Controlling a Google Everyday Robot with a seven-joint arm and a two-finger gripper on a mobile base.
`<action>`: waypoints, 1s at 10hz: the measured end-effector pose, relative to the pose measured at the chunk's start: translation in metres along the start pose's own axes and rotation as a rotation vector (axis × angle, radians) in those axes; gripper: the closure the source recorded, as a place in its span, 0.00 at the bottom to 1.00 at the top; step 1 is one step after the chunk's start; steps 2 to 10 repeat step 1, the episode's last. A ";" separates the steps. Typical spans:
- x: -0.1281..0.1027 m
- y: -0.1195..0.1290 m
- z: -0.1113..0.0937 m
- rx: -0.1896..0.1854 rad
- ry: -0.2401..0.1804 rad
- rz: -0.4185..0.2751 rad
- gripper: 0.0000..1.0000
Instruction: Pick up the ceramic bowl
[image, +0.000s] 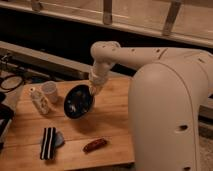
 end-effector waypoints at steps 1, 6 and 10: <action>-0.001 0.002 0.000 0.000 -0.001 -0.003 0.99; -0.001 0.002 0.000 0.000 -0.001 -0.003 0.99; -0.001 0.002 0.000 0.000 -0.001 -0.003 0.99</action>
